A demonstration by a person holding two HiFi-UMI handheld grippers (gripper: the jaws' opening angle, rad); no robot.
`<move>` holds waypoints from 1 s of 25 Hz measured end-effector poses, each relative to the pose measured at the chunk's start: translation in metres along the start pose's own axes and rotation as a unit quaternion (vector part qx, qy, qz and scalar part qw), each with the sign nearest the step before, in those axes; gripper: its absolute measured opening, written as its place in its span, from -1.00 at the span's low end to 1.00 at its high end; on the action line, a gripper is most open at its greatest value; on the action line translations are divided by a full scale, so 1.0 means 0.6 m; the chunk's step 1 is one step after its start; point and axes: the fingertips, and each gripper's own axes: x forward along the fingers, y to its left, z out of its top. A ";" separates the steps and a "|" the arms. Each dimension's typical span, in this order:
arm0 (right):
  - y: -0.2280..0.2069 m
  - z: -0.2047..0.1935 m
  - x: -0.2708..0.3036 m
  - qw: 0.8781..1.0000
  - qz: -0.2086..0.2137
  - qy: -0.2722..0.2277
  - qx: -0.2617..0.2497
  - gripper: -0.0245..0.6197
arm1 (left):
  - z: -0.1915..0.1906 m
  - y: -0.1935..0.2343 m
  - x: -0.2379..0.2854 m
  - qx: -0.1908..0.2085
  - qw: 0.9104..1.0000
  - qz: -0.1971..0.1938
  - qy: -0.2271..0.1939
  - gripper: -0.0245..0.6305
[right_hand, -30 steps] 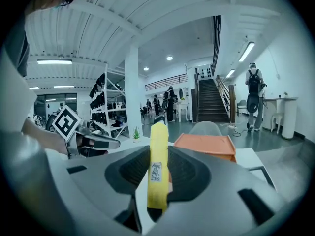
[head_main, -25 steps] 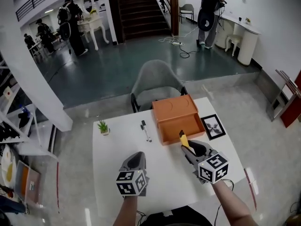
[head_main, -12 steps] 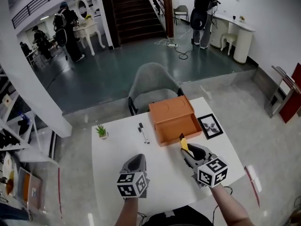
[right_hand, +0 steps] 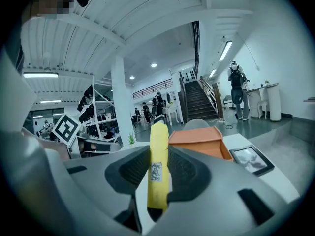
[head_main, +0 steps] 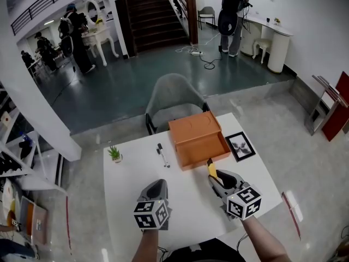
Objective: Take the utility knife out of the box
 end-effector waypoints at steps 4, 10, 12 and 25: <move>-0.003 0.001 0.000 1.000 -0.004 0.000 0.000 -0.58 | 0.000 -0.002 0.002 -0.001 1.000 -0.001 0.001 -0.86; -0.005 0.004 0.000 1.000 -0.008 -0.005 0.001 -0.58 | -0.002 -0.005 0.005 0.000 1.000 -0.004 0.000 -0.86; -0.007 0.005 0.002 1.000 -0.009 -0.005 0.000 -0.58 | -0.003 -0.005 0.007 0.000 1.000 -0.003 0.001 -0.86; -0.011 0.011 0.014 1.000 -0.011 -0.003 0.004 -0.58 | 0.001 -0.002 0.012 -0.007 1.000 -0.004 0.004 -0.86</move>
